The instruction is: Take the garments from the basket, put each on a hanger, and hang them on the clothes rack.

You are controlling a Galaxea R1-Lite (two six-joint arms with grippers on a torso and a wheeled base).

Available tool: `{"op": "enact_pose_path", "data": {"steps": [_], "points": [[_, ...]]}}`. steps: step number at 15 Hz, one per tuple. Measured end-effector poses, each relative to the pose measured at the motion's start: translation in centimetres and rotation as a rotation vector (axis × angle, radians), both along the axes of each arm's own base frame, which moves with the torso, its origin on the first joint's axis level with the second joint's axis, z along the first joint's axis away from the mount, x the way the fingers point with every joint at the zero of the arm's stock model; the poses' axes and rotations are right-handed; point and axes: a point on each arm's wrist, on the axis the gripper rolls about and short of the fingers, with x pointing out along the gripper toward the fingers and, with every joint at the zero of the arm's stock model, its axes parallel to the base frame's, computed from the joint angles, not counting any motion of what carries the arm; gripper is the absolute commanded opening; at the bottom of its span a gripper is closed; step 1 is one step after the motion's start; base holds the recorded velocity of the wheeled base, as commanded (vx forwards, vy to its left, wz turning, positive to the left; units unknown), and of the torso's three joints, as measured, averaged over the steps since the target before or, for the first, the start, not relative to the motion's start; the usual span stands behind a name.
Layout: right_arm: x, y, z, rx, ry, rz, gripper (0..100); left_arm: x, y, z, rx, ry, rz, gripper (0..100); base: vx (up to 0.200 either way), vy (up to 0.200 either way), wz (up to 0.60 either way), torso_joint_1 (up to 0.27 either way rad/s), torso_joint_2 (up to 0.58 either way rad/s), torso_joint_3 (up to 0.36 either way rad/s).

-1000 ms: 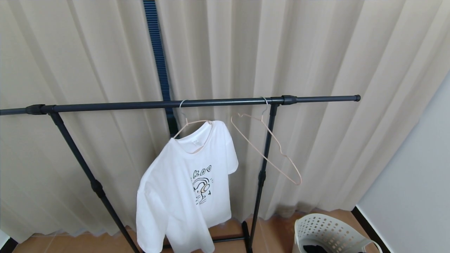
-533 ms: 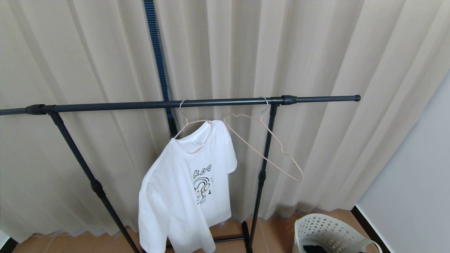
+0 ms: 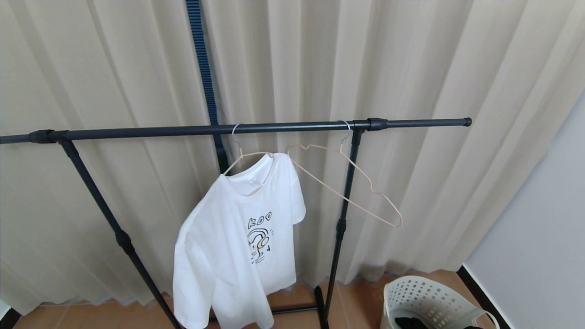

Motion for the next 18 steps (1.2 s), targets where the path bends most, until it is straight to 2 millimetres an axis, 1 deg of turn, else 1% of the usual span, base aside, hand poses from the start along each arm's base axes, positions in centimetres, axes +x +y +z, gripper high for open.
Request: {"op": "enact_pose_path", "data": {"steps": [11,18], "points": [[0.0,0.0,0.0,0.0,0.0,0.0,100,0.01,0.0,-0.05,0.003,0.001,0.001,100,0.0,0.0,0.0,-0.152,0.35,0.196],[0.0,0.0,0.0,0.001,-0.001,0.0,100,0.02,0.0,-0.05,0.003,0.001,0.001,100,0.0,0.0,0.0,-0.179,0.43,0.248]]}}
